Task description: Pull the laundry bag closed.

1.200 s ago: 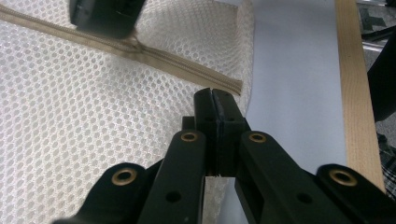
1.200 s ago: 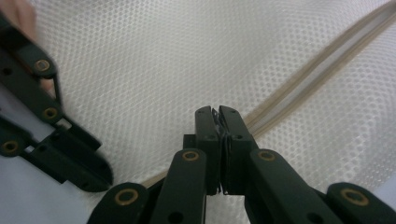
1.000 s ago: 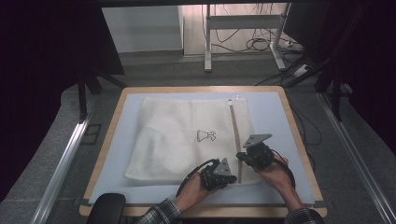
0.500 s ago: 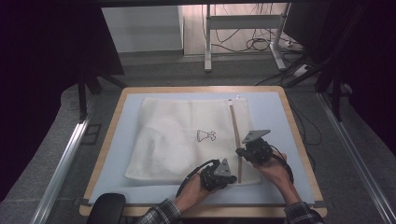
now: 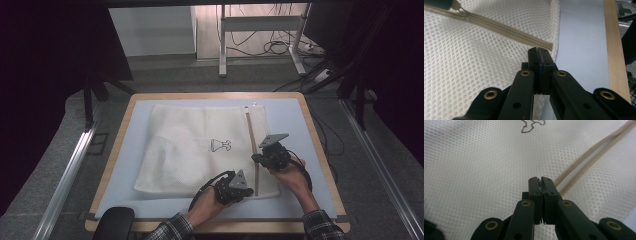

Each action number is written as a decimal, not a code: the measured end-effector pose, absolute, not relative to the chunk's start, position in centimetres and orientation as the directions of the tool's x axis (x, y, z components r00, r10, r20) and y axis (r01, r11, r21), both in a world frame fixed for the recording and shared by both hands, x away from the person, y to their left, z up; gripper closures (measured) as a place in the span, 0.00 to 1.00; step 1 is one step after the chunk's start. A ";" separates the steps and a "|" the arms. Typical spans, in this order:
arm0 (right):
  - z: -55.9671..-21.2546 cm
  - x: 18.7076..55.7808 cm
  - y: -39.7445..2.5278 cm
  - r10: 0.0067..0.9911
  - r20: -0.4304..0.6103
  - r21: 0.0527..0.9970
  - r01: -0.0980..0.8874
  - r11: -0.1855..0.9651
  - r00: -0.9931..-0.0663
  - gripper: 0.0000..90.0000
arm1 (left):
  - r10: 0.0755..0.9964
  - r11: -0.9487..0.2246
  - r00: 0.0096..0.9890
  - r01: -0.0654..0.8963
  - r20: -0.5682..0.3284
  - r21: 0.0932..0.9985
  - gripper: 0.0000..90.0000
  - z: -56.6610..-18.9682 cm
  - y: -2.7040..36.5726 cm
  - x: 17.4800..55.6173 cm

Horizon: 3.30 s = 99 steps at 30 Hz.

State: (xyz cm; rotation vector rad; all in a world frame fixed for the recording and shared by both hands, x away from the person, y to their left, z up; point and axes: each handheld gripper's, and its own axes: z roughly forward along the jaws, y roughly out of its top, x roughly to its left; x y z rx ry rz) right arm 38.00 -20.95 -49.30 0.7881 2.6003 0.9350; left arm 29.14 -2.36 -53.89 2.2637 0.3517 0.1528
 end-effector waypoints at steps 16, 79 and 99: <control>-50.0 38.7 -22.0 0.585 0.031 0.638 0.466 0.612 -0.810 0.94 | 0.295 -0.631 0.955 0.197 -0.002 0.751 1.00 -53.9 -2.3 29.2; -48.7 42.8 -20.8 0.646 -0.085 0.595 0.481 0.644 -0.759 0.97 | 0.300 -0.623 0.954 0.204 -0.010 0.755 1.00 -53.9 -2.3 29.1; -48.7 46.1 -19.9 0.660 -0.119 0.595 0.479 0.646 -0.742 0.97 | 0.294 -0.608 0.954 0.233 -0.058 0.759 1.00 -53.9 -2.1 29.1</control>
